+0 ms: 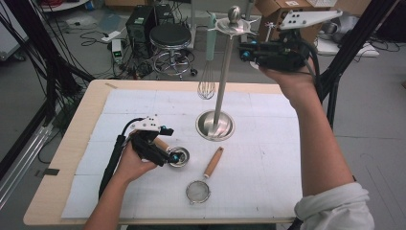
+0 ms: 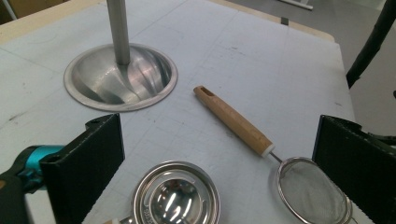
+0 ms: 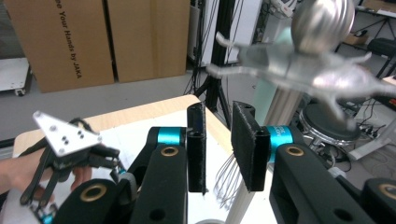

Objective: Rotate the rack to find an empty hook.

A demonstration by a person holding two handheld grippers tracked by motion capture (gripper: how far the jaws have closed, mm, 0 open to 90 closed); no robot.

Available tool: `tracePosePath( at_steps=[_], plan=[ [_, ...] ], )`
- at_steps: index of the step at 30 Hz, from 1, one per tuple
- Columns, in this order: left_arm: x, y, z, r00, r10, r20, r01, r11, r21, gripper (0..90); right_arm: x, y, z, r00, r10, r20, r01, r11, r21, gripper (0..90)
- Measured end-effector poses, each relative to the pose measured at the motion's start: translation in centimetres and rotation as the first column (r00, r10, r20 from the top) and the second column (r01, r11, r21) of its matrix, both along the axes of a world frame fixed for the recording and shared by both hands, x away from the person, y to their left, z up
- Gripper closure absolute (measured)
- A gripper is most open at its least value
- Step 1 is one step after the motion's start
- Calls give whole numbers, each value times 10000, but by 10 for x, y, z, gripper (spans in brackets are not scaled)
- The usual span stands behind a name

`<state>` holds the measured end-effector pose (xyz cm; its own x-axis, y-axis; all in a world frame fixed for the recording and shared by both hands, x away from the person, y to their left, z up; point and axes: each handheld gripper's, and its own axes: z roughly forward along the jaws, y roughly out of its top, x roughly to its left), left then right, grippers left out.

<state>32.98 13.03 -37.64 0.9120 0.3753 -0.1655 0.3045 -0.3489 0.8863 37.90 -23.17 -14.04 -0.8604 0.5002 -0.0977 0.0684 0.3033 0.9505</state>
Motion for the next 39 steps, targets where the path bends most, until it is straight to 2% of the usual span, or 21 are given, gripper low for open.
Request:
tracePosePath(
  at_steps=[2, 5, 9, 11, 17, 19, 25, 33, 39],
  plan=[
    [0, 1, 1, 9999, -44, 108, 46, 9998, -195, 29, -4, -6, -6, 10000, 41, 2, -41, 9999, 126, 724],
    [1, 2, 1, 10000, -62, -34, 60, 9991, -430, 29, -8, -14, -16, 9999, 159, 26, -159, 9996, 228, 711],
    [1, 1, 0, 9999, -111, -96, 109, 9996, -265, 29, -15, -23, -29, 9998, 191, -84, -188, 9993, 326, 698],
    [1, 1, 0, 10000, -48, 23, 48, 9998, -177, 29, -18, -27, -36, 9996, 229, -190, -220, 9988, 448, 693],
    [1, 2, 1, 10000, -73, 17, 74, 9998, -204, 29, -24, -33, -57, 9987, 311, -400, -292, 9984, 485, 670],
    [1, 2, 0, 9999, -95, -35, 95, 9999, -87, 29, -27, -34, -63, 9983, 382, -441, -359, 9980, 523, 660],
    [2, 1, -1, 9992, -239, -305, 233, 9995, -196, 29, -37, -34, -84, 9970, 572, -520, -551, 9976, 417, 643],
    [4, 2, -1, 9993, -234, -302, 227, 9995, -216, 29, -50, -35, -110, 9937, 883, -693, -851, 9953, 468, 632],
    [3, 2, -1, 9993, -245, -287, 239, 9995, -210, 29, -59, -33, -131, 9913, 1040, -803, -1010, 9941, 398, 588]
  ],
)
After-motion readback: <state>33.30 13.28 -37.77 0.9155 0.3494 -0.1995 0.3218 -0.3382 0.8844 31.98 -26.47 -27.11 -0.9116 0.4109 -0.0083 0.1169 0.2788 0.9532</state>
